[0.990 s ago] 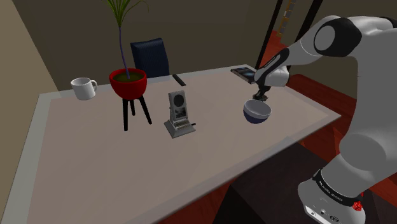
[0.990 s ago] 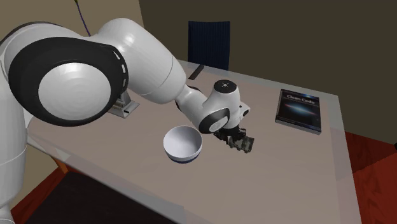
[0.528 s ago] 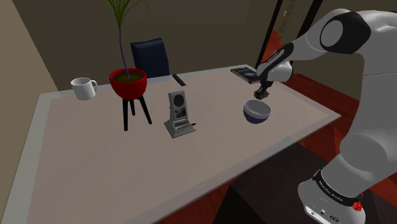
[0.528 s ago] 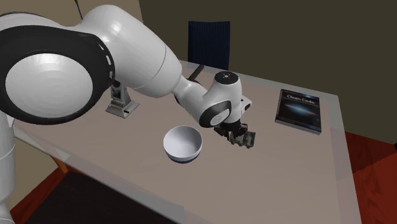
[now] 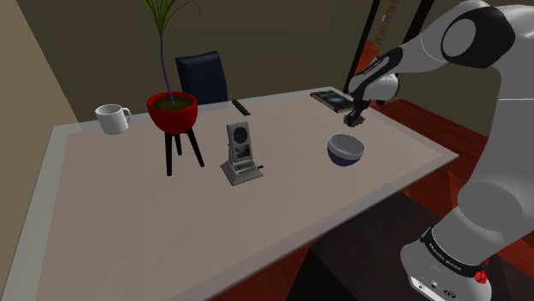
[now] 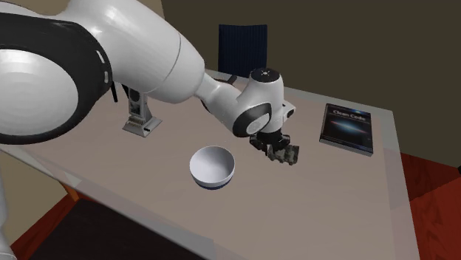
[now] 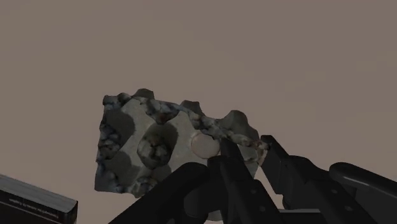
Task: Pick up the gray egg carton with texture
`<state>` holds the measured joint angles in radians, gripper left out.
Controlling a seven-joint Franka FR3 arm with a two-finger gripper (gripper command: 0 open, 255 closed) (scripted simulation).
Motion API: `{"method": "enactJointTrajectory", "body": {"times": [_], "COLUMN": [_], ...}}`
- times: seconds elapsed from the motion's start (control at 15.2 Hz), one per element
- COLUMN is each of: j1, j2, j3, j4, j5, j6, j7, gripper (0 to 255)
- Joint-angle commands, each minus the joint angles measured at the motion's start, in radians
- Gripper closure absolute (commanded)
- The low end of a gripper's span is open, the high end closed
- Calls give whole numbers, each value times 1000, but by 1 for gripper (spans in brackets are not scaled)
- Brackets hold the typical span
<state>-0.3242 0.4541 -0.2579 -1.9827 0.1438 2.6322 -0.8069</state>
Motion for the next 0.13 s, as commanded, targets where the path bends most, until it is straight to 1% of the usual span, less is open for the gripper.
{"method": "enactJointTrajectory", "body": {"times": [0.0,0.07], "j1": [3,3], "j2": [-15,-15], "j3": [-4,-4], "j4": [-6,-6], "j5": [-5,-5], "j6": [-9,-9], "j7": [2,2], "gripper": [255,255]}}
